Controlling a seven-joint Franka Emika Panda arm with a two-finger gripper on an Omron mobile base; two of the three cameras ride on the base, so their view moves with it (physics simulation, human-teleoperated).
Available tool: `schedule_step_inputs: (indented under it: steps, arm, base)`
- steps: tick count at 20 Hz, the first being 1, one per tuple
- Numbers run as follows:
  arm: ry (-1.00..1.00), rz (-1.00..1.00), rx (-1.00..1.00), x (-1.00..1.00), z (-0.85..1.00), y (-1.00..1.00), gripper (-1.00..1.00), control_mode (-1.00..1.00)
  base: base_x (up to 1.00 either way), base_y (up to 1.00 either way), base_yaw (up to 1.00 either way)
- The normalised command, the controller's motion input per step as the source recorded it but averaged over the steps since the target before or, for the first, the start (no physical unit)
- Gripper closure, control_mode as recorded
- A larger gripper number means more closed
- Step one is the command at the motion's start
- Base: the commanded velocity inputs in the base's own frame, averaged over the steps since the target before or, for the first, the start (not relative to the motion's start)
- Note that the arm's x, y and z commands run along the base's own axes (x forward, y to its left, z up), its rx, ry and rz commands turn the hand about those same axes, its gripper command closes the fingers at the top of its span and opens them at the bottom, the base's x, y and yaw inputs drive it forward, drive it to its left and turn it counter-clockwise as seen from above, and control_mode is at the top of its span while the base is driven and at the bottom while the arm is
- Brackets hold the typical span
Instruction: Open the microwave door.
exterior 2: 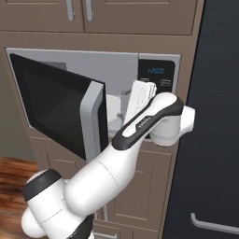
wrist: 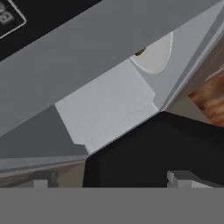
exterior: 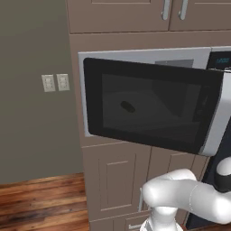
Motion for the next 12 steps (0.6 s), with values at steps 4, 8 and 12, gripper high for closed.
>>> schedule_step_inputs:
  steps: [4, 8, 12]
  arm:
    - [0.03, 0.18, 0.00, -0.41, 0.00, 0.16, -1.00, -1.00]
    - [0.04, 0.21, 0.00, -0.54, 0.03, 0.20, -1.00, -1.00]
    - [0.01, 0.22, 0.00, -0.68, 0.11, 0.21, -1.00, -1.00]
  base:
    - [0.00, 0.00, 0.00]
    - [0.00, 0.00, 0.00]
    - [0.00, 0.00, 0.00]
